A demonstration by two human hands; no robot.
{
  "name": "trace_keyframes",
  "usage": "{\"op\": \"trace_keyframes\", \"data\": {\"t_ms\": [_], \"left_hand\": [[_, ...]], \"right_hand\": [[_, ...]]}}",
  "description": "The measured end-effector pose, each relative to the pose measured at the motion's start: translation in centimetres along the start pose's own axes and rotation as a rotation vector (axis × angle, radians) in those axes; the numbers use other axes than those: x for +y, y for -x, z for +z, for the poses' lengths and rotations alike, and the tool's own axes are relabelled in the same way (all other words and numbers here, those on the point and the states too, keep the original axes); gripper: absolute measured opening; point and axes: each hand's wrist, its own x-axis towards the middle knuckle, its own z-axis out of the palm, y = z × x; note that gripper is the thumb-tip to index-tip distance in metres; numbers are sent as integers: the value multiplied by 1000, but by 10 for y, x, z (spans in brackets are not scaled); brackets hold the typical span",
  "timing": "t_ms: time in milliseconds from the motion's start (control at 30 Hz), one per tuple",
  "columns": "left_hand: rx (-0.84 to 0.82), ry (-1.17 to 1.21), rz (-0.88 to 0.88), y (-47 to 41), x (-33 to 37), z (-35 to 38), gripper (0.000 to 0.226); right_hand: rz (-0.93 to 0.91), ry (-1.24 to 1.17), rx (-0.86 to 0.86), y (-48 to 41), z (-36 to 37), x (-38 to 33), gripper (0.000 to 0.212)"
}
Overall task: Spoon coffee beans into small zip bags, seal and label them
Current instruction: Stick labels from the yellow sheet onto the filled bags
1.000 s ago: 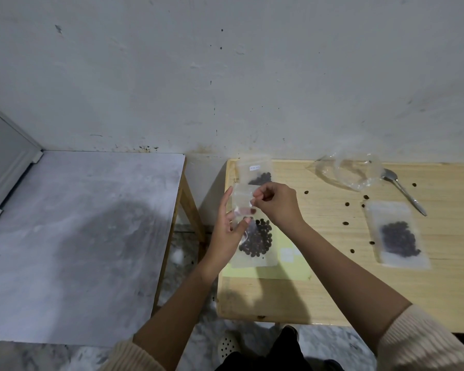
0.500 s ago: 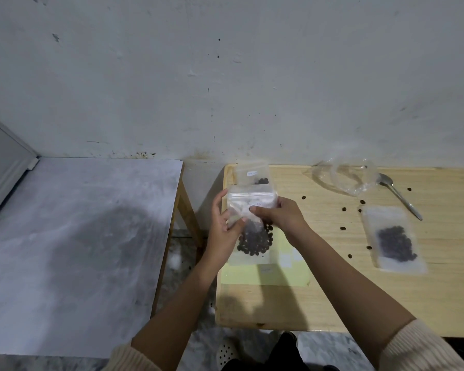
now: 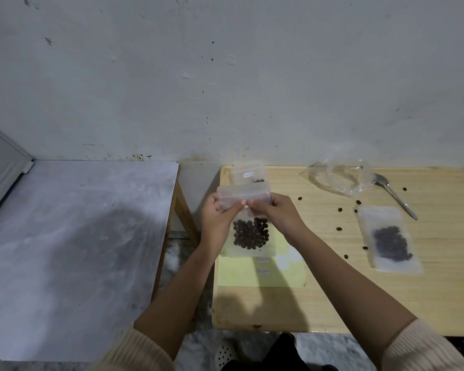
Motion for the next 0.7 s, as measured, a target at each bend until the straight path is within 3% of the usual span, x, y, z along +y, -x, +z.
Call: {"op": "trace_keyframes", "data": {"t_ms": [67, 200, 333, 600, 700], "left_hand": [[11, -37, 23, 0, -1, 1, 36], [-3, -94, 44, 3, 0, 7, 24], [10, -175, 58, 2, -2, 12, 22], [37, -231, 53, -23, 2, 17, 15], [73, -219, 42, -46, 0, 20, 9]], "right_hand": [[-7, 6, 23, 0, 1, 1, 22], [26, 1, 108, -1, 2, 4, 8], [61, 52, 180, -3, 6, 4, 18], [17, 62, 133, -18, -6, 11, 8], [50, 0, 96, -33, -23, 18, 21]]}}
